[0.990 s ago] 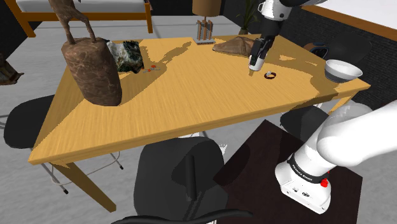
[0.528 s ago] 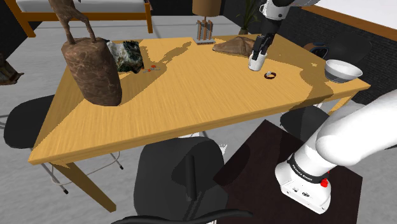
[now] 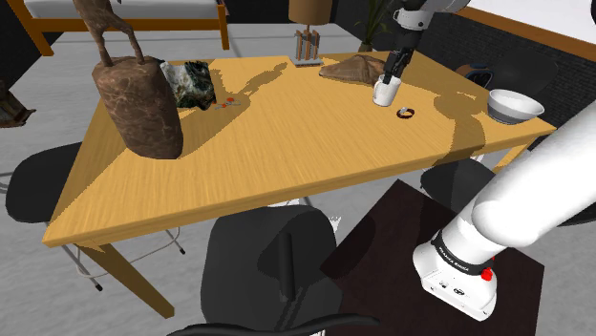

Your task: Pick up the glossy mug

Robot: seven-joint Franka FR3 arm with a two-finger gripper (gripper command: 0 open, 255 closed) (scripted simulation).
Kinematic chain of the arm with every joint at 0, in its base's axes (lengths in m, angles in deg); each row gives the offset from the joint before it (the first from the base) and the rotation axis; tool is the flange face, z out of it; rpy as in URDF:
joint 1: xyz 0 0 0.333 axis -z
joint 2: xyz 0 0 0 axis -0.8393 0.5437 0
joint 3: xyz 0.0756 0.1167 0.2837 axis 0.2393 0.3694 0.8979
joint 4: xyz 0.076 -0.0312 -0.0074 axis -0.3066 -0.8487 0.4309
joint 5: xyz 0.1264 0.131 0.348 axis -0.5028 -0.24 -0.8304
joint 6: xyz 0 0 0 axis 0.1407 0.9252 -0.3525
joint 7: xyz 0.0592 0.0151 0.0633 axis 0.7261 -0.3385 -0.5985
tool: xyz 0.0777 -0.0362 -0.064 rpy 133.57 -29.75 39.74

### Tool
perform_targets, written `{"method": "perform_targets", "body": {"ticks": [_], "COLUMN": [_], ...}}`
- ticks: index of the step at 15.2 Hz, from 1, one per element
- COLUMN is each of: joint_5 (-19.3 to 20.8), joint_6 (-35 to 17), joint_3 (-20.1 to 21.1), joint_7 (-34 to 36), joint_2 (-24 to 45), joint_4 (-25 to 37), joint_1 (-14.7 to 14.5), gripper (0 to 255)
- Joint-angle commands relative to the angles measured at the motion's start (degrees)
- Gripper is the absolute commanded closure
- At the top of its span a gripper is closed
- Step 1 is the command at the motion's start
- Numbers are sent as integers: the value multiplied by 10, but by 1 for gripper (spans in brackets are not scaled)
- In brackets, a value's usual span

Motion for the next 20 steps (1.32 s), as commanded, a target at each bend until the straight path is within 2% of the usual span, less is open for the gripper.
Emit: {"method": "perform_targets", "body": {"ticks": [1, 7, 13, 20], "joint_5": [-17, -84, -149, -155], "joint_6": [-1, 15, 59, 10], "joint_3": [-14, -43, -44, -40], "joint_7": [-27, -111, -172, -177], "joint_2": [40, 176, 317, 326], "joint_4": [34, 164, 327, 286], "joint_1": [7, 50, 121, 119], "gripper": [0, 0, 0, 0]}}
